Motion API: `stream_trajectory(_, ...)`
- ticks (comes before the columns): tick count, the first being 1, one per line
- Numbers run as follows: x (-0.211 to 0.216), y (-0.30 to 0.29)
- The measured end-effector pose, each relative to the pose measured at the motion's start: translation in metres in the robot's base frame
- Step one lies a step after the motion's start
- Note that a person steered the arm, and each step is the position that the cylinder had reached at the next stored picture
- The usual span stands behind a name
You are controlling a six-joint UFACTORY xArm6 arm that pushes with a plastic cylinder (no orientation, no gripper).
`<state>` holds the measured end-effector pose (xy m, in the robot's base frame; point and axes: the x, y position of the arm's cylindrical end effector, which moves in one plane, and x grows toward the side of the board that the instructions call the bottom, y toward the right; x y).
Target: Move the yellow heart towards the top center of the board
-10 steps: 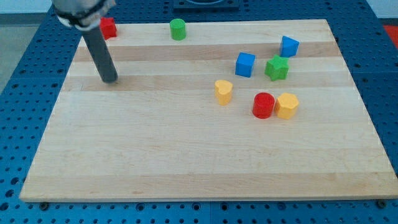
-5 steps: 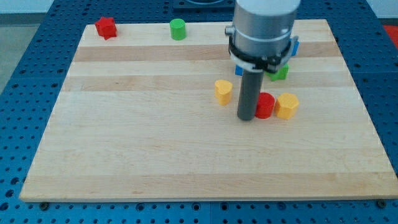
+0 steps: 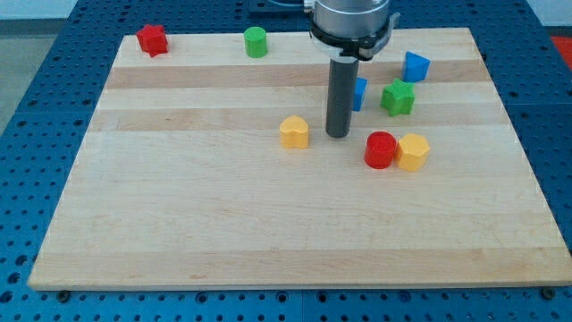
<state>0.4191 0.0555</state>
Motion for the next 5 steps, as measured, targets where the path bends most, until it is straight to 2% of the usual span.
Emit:
stream_trajectory(2, 0.002, -0.044)
stream_trajectory(4, 0.006, -0.053)
stream_trajectory(5, 0.021, -0.056)
